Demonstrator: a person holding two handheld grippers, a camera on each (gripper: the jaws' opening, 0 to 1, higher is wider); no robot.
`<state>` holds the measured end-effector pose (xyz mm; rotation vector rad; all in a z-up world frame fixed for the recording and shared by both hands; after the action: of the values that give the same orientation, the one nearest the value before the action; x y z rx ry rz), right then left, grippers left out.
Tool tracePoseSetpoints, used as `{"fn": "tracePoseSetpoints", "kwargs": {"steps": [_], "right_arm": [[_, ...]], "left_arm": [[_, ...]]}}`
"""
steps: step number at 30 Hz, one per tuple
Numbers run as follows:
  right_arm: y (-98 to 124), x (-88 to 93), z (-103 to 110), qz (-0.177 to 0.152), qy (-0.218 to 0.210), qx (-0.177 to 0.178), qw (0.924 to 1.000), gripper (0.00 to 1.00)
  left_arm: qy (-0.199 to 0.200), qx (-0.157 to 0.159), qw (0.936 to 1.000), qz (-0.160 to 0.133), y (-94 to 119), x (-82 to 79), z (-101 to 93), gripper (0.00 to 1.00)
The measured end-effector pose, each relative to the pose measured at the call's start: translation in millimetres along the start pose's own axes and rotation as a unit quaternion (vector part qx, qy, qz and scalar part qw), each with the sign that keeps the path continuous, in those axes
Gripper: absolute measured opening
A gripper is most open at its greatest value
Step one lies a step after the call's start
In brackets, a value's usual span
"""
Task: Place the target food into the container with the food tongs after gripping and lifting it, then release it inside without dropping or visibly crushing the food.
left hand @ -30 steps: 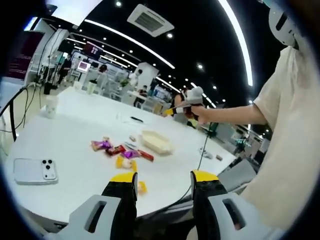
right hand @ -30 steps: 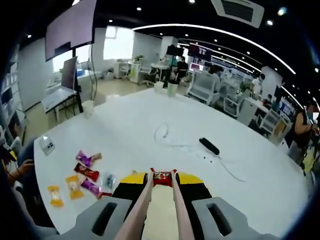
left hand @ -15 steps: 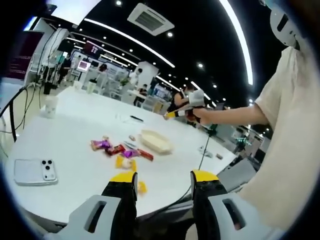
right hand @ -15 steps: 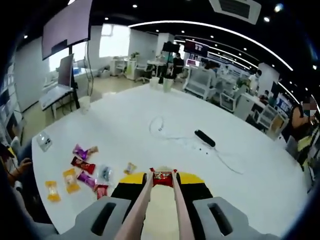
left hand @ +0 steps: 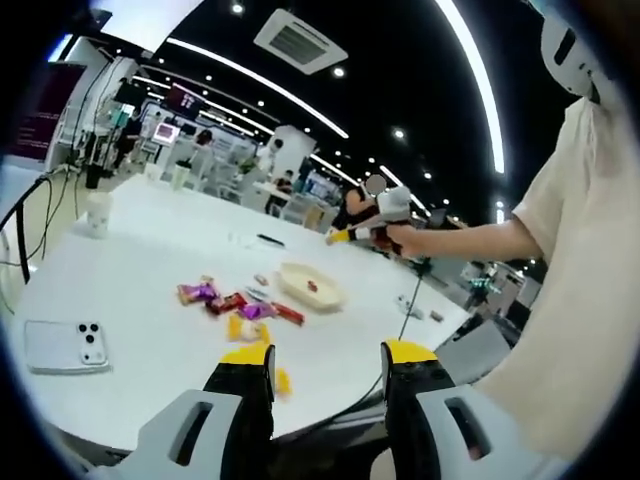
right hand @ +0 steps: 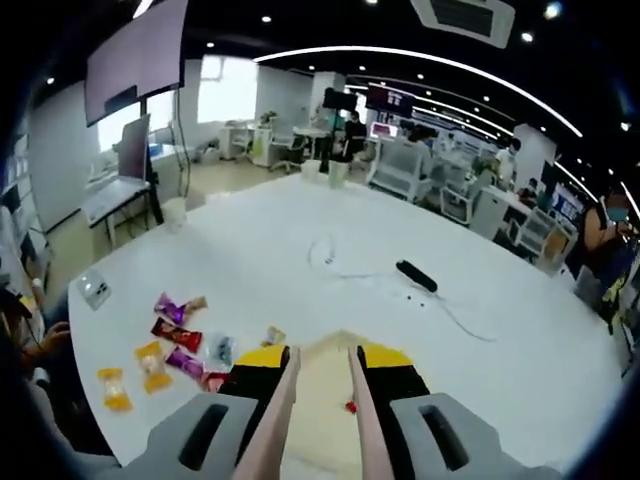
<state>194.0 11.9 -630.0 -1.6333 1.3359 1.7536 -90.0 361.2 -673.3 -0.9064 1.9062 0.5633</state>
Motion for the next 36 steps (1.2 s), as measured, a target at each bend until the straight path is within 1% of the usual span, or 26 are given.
{"fn": "tracePoseSetpoints", "kwargs": {"steps": [1, 2, 3, 4, 7, 10, 12, 13, 16, 17, 18, 21, 26, 27, 28, 30, 31, 34, 36], "right_arm": [[-0.4, 2.9, 5.7, 0.002, -0.007, -0.004, 1.0000, 0.26], [-0.5, 4.8, 12.3, 0.002, -0.013, -0.010, 0.9999, 0.26], [-0.5, 5.3, 14.4, 0.002, -0.014, -0.012, 0.9998, 0.26], [-0.6, 6.3, 21.1, 0.004, -0.015, -0.016, 0.9998, 0.26], [-0.5, 7.2, 37.2, 0.003, -0.018, -0.028, 0.9995, 0.26], [0.2, 8.2, 53.8, 0.003, -0.021, -0.041, 0.9989, 0.26], [0.2, 10.0, 66.0, 0.008, -0.018, -0.055, 0.9983, 0.26], [0.1, 10.3, 68.5, 0.009, -0.017, -0.057, 0.9982, 0.26], [-0.4, 12.4, 88.0, 0.013, -0.014, -0.075, 0.9970, 0.26], [-0.7, 12.5, 90.1, 0.013, -0.014, -0.078, 0.9968, 0.26], [-2.5, 13.6, 101.8, 0.018, -0.006, -0.095, 0.9953, 0.26], [-6.2, 14.8, 117.0, 0.024, 0.013, -0.131, 0.9910, 0.26], [-8.3, 16.1, 129.2, 0.026, 0.019, -0.146, 0.9887, 0.26], [-13.3, 20.3, 139.8, 0.029, 0.019, -0.160, 0.9865, 0.26], [-15.0, 22.3, 144.2, 0.029, 0.016, -0.163, 0.9860, 0.26], [-17.5, 27.3, 152.8, 0.035, 0.019, -0.159, 0.9864, 0.26], [-17.7, 28.1, 154.0, 0.035, 0.019, -0.160, 0.9863, 0.26], [-16.8, 32.2, 163.1, 0.035, 0.015, -0.169, 0.9849, 0.26], [-16.3, 34.0, 165.7, 0.036, 0.014, -0.171, 0.9844, 0.26]], "left_arm": [[-0.006, 0.002, 1.0000, 0.006, -0.7, 0.1, 0.0, 0.42], [-0.010, 0.003, 0.9999, 0.006, -0.7, -1.4, -0.2, 0.42], [-0.011, 0.003, 0.9999, 0.004, -0.7, -2.3, -0.1, 0.42], [-0.012, 0.001, 0.9999, -0.006, 0.1, -6.7, 1.6, 0.42], [-0.011, -0.006, 0.9997, -0.020, 1.8, -9.6, 4.8, 0.42], [-0.007, -0.009, 0.9995, -0.030, 5.4, -7.5, 6.9, 0.42], [-0.003, -0.010, 0.9994, -0.032, 8.0, -4.3, 7.1, 0.42], [-0.003, -0.010, 0.9994, -0.033, 8.5, -3.7, 6.9, 0.42], [-0.001, -0.014, 0.9992, -0.037, 13.3, -0.6, 7.0, 0.42], [0.000, -0.014, 0.9992, -0.038, 13.8, -0.5, 7.0, 0.42], [0.004, -0.018, 0.9989, -0.043, 16.4, 0.9, 7.2, 0.42], [-0.003, -0.027, 0.9987, -0.043, 21.0, 1.1, 8.0, 0.42], [0.000, -0.036, 0.9980, -0.051, 27.1, 0.5, 12.7, 0.43], [-0.001, -0.049, 0.9972, -0.056, 32.8, -0.4, 16.5, 0.42], [-0.001, -0.050, 0.9972, -0.056, 34.5, -1.4, 16.9, 0.42], [-0.002, -0.053, 0.9969, -0.057, 37.4, -2.9, 18.5, 0.42], [-0.003, -0.055, 0.9969, -0.057, 38.0, -3.4, 19.2, 0.43], [-0.013, -0.067, 0.9960, -0.058, 39.3, -5.6, 21.7, 0.43], [-0.014, -0.069, 0.9958, -0.058, 39.5, -6.4, 22.5, 0.43]]}}
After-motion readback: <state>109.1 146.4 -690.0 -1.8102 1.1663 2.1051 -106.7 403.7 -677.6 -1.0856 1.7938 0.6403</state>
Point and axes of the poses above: the point that each gripper's makers call its tool centre point, and the gripper's own axes: y roughly backward along the fingers, z roughly to its left, x roughly out of its underside, the point moved 9 cm from there along y, roughly backward along the fingers, and after that the axes turned 13 degrees about -z, right-handed, at the moved point
